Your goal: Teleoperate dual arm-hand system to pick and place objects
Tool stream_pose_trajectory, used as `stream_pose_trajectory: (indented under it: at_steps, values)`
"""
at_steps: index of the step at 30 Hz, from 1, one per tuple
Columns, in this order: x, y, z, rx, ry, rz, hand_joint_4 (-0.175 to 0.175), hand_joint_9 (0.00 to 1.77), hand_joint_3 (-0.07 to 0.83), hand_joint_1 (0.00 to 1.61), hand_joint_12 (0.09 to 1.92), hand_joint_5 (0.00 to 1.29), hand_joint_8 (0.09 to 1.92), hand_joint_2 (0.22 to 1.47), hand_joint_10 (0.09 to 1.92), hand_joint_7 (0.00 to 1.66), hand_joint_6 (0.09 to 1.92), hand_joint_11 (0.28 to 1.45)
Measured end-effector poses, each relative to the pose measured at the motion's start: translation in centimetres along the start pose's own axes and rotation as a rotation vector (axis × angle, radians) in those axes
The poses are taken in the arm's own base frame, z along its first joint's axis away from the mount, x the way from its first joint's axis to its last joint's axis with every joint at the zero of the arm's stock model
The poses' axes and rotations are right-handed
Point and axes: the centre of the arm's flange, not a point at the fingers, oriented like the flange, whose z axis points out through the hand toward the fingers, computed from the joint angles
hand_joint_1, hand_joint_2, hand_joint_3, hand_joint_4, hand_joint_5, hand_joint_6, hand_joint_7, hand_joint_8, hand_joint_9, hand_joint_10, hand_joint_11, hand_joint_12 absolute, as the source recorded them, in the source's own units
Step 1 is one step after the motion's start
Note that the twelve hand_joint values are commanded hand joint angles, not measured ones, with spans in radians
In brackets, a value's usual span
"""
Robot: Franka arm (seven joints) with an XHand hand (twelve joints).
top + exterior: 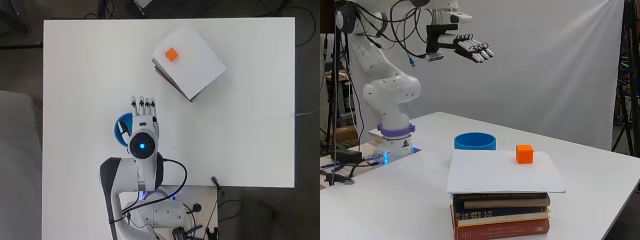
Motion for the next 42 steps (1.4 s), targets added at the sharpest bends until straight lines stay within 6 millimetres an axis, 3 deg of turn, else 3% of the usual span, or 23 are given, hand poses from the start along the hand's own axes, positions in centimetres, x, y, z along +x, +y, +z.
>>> stream_pose_trajectory:
  at_steps: [6, 20, 23, 26, 31, 37, 39, 42]
  values:
    - [1.5, -0.6, -0.3, 0.041, 0.091, 0.076, 0.047, 0.53, 0.006, 0.32, 0.09, 0.35, 0.09, 1.10, 0.09, 0.44, 0.09, 0.47]
    - [3.6, 1.6, 2.2, -0.014, 0.046, 0.105, 0.082, 0.47, -0.002, 0.30, 0.09, 0.31, 0.09, 1.09, 0.09, 0.36, 0.09, 0.45]
    - [4.7, 2.8, 3.1, -0.037, 0.056, 0.113, 0.082, 0.37, -0.005, 0.33, 0.09, 0.25, 0.09, 1.08, 0.09, 0.26, 0.09, 0.43]
    - [6.0, 5.3, 4.7, -0.082, 0.080, 0.165, 0.078, 0.33, -0.008, 0.28, 0.09, 0.18, 0.09, 1.06, 0.09, 0.22, 0.09, 0.43]
    - [7.5, 10.2, 7.7, -0.172, 0.162, 0.237, 0.079, 0.37, -0.010, 0.23, 0.09, 0.17, 0.09, 1.04, 0.09, 0.23, 0.09, 0.45]
    - [10.4, 17.5, 11.7, -0.138, 0.098, 0.284, 0.073, 0.39, -0.007, 0.19, 0.09, 0.16, 0.09, 1.02, 0.09, 0.24, 0.09, 0.47]
    - [11.6, 20.4, 11.8, -0.118, 0.070, 0.298, 0.064, 0.38, -0.002, 0.13, 0.09, 0.11, 0.09, 1.03, 0.09, 0.22, 0.09, 0.47]
    - [13.5, 24.9, 10.0, -0.112, 0.047, 0.323, 0.057, 0.35, 0.004, 0.07, 0.09, 0.09, 0.09, 1.04, 0.09, 0.19, 0.09, 0.47]
